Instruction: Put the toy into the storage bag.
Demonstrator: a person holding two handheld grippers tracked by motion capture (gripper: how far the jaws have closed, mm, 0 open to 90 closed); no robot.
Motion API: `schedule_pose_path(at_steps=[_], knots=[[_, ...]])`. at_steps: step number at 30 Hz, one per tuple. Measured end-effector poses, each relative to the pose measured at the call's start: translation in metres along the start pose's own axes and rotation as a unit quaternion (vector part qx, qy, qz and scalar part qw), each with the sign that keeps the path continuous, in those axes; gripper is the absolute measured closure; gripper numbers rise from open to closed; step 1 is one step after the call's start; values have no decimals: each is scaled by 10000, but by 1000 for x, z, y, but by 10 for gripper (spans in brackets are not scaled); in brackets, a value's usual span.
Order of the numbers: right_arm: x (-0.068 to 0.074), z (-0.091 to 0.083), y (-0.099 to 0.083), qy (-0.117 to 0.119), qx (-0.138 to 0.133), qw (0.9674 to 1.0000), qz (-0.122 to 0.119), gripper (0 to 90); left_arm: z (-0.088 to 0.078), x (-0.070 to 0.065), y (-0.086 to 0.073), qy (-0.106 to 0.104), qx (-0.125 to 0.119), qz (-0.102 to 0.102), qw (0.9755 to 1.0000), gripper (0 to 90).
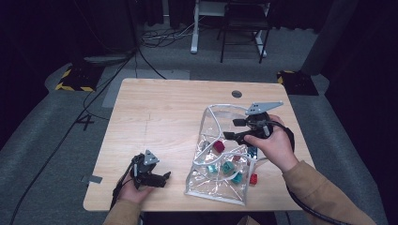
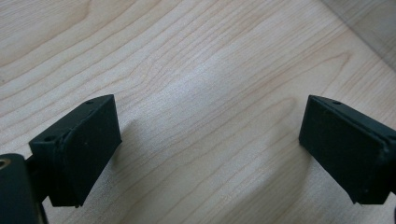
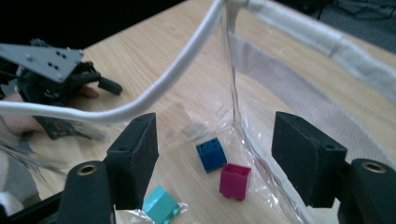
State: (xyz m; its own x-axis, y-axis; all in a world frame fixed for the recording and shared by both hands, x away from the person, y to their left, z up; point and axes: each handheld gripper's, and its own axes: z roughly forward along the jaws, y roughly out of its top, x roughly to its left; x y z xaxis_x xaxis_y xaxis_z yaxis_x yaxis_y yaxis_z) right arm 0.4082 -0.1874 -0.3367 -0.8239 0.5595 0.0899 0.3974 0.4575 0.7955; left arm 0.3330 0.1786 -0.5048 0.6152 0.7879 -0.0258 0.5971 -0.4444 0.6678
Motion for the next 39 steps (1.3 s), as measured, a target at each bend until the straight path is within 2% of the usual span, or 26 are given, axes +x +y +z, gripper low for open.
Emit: schedule_pose_path(at_steps=[4,11,16,25,39], knots=[[4,-14,6,-5,-363,9993,-73,332,0,0,0,2,3,-1,10000,55],[13,-42,13,-72,-493,9985,-213,337,0,0,0,2,1,5,10000,55],[13,-64,9,-203,-516,9981,-262,338,0,0,0,1,3,6,10000,55],[3,-93,-6,-454,-551,9974,-135,338,0,0,0,1,4,-2,10000,55],[-24,-131,-37,-935,-559,9938,208,338,0,0,0,0,0,3,10000,55]])
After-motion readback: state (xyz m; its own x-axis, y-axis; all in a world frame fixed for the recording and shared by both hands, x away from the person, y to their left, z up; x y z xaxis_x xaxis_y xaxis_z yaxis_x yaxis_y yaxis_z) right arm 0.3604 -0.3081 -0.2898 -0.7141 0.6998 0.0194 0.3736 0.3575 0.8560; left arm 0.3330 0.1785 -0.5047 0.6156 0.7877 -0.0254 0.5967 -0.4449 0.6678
